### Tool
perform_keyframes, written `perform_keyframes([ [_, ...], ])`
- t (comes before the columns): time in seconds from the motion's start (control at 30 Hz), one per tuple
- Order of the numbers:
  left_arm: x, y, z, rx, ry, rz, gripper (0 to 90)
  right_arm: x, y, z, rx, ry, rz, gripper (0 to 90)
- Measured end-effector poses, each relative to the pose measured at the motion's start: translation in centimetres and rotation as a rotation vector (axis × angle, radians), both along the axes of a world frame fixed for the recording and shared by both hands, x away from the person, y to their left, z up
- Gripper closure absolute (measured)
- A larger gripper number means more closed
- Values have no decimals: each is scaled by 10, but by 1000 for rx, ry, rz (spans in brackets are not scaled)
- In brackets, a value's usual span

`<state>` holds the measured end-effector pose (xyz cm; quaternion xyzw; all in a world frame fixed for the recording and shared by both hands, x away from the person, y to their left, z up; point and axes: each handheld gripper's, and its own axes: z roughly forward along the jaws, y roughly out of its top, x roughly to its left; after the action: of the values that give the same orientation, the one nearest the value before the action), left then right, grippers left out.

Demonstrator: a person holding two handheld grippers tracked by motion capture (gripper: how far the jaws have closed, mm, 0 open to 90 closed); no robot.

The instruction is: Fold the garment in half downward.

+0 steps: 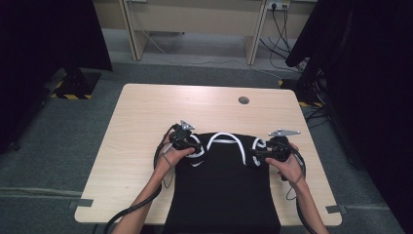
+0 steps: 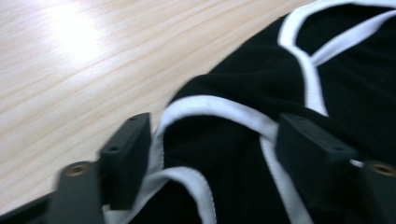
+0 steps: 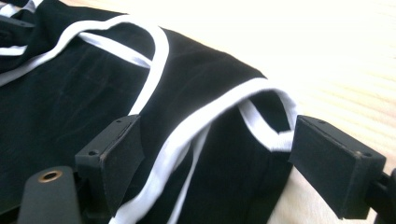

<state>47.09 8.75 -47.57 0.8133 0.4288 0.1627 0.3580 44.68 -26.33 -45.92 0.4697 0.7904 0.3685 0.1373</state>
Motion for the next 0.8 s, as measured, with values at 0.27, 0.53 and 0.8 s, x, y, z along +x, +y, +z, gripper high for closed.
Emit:
perform_keyframes([
  [0.27,-2,-1,1,-22,2,-47,564,24,10,-2,-34,11,-17,188],
  [0.53,-2,2,0,-45,1,-58,642,39,14,-8,-87,31,4,247],
  [0.8,-3,2,-1,-61,-2,-57,704,32,13,-9,-123,-18,52,558],
])
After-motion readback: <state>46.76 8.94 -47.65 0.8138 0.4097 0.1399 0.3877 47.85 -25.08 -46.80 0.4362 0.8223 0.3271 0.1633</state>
